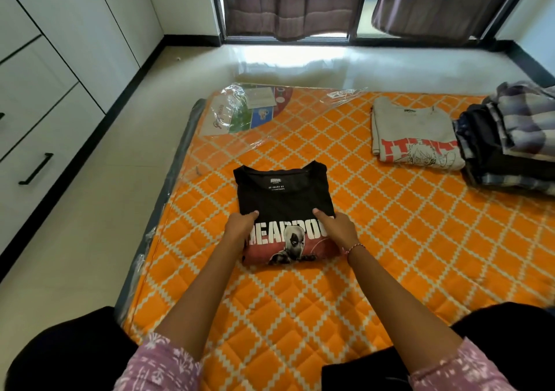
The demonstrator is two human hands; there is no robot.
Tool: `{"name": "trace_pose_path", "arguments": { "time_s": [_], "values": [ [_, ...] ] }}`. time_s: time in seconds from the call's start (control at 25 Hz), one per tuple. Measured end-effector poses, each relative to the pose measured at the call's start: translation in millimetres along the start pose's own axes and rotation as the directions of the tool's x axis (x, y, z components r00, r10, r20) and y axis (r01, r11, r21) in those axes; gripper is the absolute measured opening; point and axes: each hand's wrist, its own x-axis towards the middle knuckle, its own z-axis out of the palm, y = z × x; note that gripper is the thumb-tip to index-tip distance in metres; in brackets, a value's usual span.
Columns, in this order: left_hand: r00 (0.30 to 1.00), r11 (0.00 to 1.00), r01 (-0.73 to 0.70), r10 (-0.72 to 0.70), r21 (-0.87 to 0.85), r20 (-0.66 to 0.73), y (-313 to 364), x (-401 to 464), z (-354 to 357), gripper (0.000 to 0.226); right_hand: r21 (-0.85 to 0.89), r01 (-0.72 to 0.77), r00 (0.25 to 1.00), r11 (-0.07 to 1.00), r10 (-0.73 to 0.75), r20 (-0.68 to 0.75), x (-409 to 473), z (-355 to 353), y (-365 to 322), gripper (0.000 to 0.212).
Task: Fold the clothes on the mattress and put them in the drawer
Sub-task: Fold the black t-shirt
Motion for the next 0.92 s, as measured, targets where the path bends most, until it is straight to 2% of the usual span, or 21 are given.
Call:
{"name": "trace_pose_path", "arguments": {
  "time_s": [0.12, 0.2, 0.32, 0.44, 0.52, 0.64, 0.8, 0.92],
  "values": [
    [0.995, 0.999, 0.012, -0.008, -0.043, 0.095, -2, -14, -4, 0.032, 0.123, 0.032, 0.987, 0.992, -0.050, 0.150, -1, -12, -4, 0.033],
    [0.985, 0.993, -0.087, 0.098, -0.080, 0.141, -10, -17, -1, 0.036, 0.223, 0.093, 0.969, 0.970, -0.140, 0.205, -5, -13, -2, 0.027],
    [0.935, 0.977, -0.119, 0.171, -0.177, 0.311, -16, -23, -4, 0.048, 0.239, 0.188, 0.924, 0.953, -0.254, 0.287, -13, -16, -6, 0.045],
    [0.922, 0.959, -0.187, 0.246, -0.213, 0.299, -5, -26, 3, 0.050, 0.301, 0.202, 0.910, 0.932, -0.292, 0.295, -8, -31, -12, 0.048],
    [0.908, 0.942, -0.251, 0.309, -0.223, 0.284, 19, -28, 26, 0.051, 0.349, 0.184, 0.927, 0.919, -0.281, 0.250, 5, -57, -18, 0.046],
    [0.844, 0.907, -0.354, 0.414, -0.228, 0.339, 72, -26, 83, 0.052, 0.418, 0.177, 0.954, 0.891, -0.259, 0.149, 36, -115, -24, 0.041],
    [0.742, 0.877, -0.418, 0.480, -0.238, 0.468, 159, -7, 183, 0.059, 0.383, 0.244, 0.969, 0.891, -0.234, -0.072, 104, -213, -39, 0.044],
    [0.701, 0.854, -0.473, 0.515, -0.218, 0.493, 212, 10, 251, 0.056, 0.309, 0.354, 0.933, 0.883, -0.308, -0.188, 152, -275, -52, 0.042]
  ]
}}
